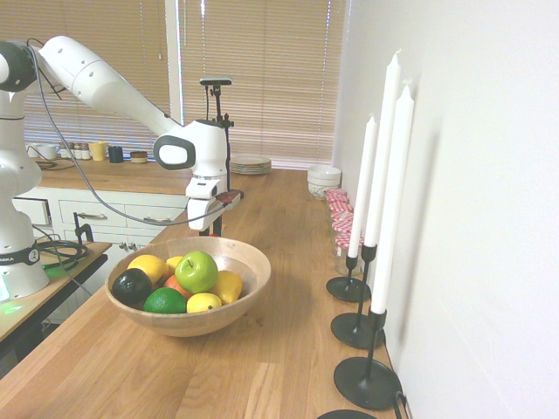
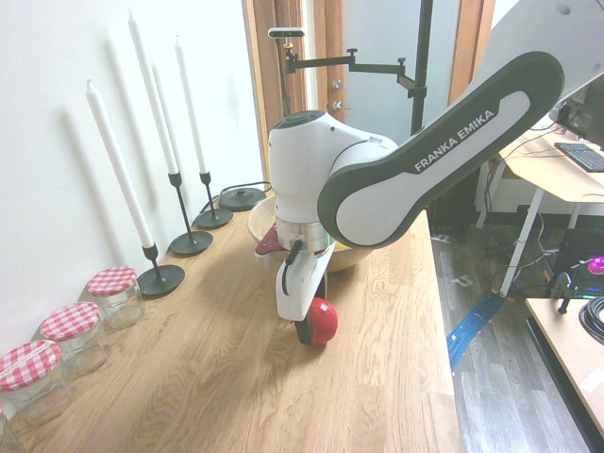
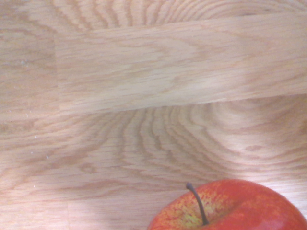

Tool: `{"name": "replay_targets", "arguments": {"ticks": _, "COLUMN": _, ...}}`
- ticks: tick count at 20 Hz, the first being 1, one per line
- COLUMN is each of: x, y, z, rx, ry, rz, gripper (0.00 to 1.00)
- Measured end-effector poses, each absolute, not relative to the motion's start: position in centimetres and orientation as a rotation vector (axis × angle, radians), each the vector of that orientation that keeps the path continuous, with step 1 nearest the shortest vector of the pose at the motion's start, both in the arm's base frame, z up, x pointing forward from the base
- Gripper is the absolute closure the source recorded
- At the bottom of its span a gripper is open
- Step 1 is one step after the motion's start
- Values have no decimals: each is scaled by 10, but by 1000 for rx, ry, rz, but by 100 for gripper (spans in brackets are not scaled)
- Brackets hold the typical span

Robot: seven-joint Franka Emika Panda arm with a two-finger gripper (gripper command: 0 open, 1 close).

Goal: Take red apple out of the basket

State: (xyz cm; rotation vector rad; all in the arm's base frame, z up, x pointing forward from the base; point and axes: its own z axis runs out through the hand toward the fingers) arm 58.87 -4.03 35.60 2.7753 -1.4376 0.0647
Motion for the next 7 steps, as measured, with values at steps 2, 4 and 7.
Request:
{"name": "replay_targets", "arguments": {"ticks": 2, "x": 589, "y": -40, "z": 355, "rx": 2775, "ry": -1436, "rz": 62, "gripper": 0}}
{"name": "replay_targets", "arguments": {"ticks": 4, "x": 589, "y": -39, "z": 355, "rx": 2776, "ry": -1434, "rz": 62, "gripper": 0}}
{"name": "replay_targets", "arguments": {"ticks": 7, "x": 589, "y": -39, "z": 356, "rx": 2777, "ry": -1434, "rz": 64, "gripper": 0}}
